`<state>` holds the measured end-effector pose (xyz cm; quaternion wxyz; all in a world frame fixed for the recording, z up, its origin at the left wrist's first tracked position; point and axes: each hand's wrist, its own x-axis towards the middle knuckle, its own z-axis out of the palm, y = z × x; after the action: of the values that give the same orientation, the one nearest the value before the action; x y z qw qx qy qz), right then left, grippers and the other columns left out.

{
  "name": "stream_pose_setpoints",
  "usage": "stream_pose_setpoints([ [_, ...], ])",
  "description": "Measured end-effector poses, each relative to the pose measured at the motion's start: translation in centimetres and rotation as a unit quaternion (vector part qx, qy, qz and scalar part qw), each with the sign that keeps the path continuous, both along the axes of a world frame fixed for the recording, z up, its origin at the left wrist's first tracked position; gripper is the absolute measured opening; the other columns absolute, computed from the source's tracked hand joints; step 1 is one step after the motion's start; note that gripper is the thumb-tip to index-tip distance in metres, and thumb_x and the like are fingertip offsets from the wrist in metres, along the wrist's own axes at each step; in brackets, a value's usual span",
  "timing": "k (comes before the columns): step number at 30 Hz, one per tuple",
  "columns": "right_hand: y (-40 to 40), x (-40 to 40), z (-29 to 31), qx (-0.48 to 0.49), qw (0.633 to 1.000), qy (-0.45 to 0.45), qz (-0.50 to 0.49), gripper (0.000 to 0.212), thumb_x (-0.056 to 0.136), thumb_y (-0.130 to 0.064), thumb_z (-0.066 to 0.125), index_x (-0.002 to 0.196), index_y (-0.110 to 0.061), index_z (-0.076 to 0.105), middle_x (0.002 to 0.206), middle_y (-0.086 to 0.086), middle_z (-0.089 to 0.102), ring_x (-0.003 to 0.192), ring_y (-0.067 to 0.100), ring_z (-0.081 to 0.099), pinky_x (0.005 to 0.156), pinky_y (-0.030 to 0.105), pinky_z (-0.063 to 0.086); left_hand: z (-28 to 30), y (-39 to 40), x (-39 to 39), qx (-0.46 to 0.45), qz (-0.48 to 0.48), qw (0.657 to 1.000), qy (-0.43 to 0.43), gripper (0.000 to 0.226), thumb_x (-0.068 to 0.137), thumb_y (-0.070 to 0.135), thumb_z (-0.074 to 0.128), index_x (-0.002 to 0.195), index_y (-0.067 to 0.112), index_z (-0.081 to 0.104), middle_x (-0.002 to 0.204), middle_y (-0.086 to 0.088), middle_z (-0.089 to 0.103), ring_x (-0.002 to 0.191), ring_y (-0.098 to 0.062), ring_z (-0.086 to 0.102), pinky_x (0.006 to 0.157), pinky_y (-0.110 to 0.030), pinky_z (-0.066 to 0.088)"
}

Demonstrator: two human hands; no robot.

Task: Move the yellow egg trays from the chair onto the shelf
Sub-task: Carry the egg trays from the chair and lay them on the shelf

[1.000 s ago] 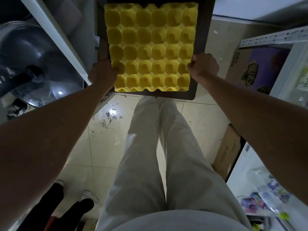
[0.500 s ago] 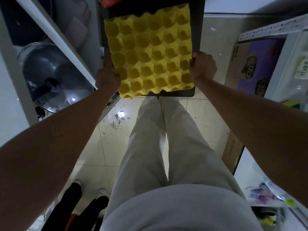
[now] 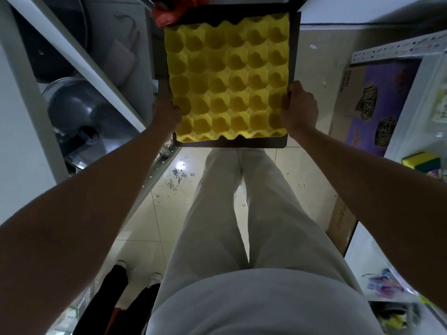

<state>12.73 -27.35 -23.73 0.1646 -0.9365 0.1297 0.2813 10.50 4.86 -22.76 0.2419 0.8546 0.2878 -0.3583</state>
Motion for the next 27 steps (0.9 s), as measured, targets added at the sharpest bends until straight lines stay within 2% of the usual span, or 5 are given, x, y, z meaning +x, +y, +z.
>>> stream_pose_setpoints([
  [6,-0.4,1.9,-0.5,0.115,0.981,0.122,-0.099,0.037,0.093,-0.028,0.053,0.124,-0.008,0.06,0.109,0.008,0.07,0.098,0.03,0.068,0.084,0.045,0.059,-0.9,0.1,0.6,-0.091,0.072,0.993,0.007,0.057,0.09,-0.011,0.043,0.147,-0.002,0.046,0.134,-0.023,0.06,0.124,-0.038,0.06,0.059,-0.008,0.041],
  [10,-0.9,2.3,0.8,0.203,0.964,0.143,-0.1,0.038,0.093,-0.022,0.057,0.127,-0.004,0.062,0.115,0.015,0.072,0.104,0.033,0.07,0.091,0.053,0.059,-0.5,0.0,0.6,-0.164,0.154,0.974,0.007,0.064,0.088,-0.013,0.044,0.149,0.007,0.045,0.138,-0.021,0.06,0.12,-0.032,0.062,0.067,-0.018,0.051],
  [14,-0.9,2.0,2.4,0.228,0.959,0.134,-0.103,0.033,0.097,-0.013,0.053,0.126,-0.001,0.062,0.115,0.021,0.07,0.1,0.035,0.067,0.08,0.039,0.056,0.6,0.7,0.2,-0.207,0.191,0.959,0.021,0.075,0.086,-0.016,0.04,0.154,0.015,0.038,0.133,-0.008,0.06,0.107,-0.018,0.064,0.062,-0.017,0.058],
  [19,-1.0,0.7,5.7,0.284,0.945,0.092,-0.131,0.035,0.097,-0.009,0.052,0.13,-0.007,0.063,0.115,0.015,0.071,0.097,0.028,0.066,0.076,0.037,0.054,2.8,2.0,-0.1,-0.216,0.186,0.957,0.048,0.081,0.087,-0.011,0.04,0.16,0.024,0.034,0.142,-0.004,0.06,0.123,-0.024,0.063,0.104,-0.047,0.055],
  [27,-1.6,-3.7,10.2,0.281,0.937,0.049,-0.202,0.045,0.09,-0.022,0.053,0.132,-0.013,0.064,0.119,0.009,0.073,0.109,0.03,0.069,0.094,0.053,0.057,5.7,1.4,-0.6,-0.22,0.173,0.959,0.031,0.072,0.085,-0.012,0.043,0.151,0.017,0.05,0.142,-0.017,0.061,0.13,-0.04,0.06,0.108,-0.06,0.05],
])
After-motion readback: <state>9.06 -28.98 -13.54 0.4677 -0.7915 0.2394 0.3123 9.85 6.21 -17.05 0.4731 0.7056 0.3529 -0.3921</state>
